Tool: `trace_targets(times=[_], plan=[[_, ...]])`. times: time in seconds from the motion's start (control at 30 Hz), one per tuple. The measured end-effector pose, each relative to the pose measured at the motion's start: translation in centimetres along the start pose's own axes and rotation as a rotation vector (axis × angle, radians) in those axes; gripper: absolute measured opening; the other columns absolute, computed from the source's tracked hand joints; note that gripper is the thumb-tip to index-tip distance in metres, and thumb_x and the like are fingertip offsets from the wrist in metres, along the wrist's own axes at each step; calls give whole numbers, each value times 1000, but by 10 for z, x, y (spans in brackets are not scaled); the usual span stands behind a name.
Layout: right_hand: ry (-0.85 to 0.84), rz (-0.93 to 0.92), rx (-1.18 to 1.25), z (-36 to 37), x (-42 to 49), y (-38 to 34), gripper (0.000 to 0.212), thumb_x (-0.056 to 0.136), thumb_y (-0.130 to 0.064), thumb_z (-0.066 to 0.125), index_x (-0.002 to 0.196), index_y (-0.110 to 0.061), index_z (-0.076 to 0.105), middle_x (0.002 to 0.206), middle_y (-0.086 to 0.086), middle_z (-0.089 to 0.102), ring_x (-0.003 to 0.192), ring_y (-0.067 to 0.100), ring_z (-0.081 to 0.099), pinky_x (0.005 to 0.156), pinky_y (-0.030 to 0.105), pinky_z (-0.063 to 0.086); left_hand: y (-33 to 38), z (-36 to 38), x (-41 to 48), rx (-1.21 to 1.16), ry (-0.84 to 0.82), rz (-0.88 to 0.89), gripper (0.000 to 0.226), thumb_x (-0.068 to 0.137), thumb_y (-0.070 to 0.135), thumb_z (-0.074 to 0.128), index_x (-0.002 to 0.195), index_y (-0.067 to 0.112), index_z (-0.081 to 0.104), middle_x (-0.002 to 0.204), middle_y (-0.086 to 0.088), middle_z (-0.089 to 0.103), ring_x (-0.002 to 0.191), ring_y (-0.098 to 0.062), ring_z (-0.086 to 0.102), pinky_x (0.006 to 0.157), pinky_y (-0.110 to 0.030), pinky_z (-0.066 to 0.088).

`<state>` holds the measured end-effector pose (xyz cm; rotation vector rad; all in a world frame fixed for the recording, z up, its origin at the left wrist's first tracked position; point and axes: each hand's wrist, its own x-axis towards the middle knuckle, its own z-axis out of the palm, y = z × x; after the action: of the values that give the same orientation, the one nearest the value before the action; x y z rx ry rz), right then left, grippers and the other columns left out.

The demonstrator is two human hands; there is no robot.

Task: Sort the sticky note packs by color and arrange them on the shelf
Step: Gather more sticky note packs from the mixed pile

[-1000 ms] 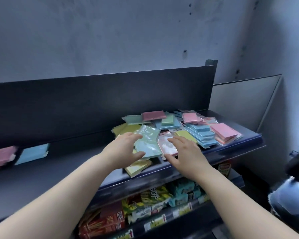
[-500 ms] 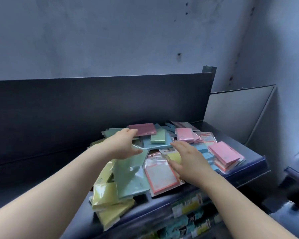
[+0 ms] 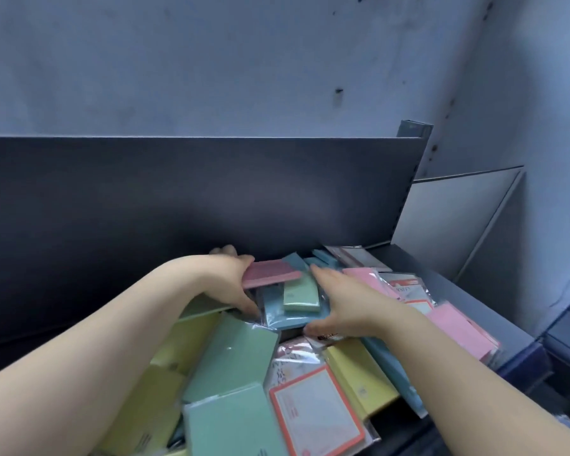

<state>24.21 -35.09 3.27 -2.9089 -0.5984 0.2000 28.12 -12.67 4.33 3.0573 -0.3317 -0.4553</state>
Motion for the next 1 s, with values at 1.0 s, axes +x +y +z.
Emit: trace_targets(times=[1.0], plan=[[504,53,33,7,-158,-34,101,70,-58,68,149,-20,16,129,4,38,122,26,34,104,35,27,43,68,-201,-557,663,-221,82,74,30,71,143,24,27,127,-2,39,124,-24,34,94,-32,33]])
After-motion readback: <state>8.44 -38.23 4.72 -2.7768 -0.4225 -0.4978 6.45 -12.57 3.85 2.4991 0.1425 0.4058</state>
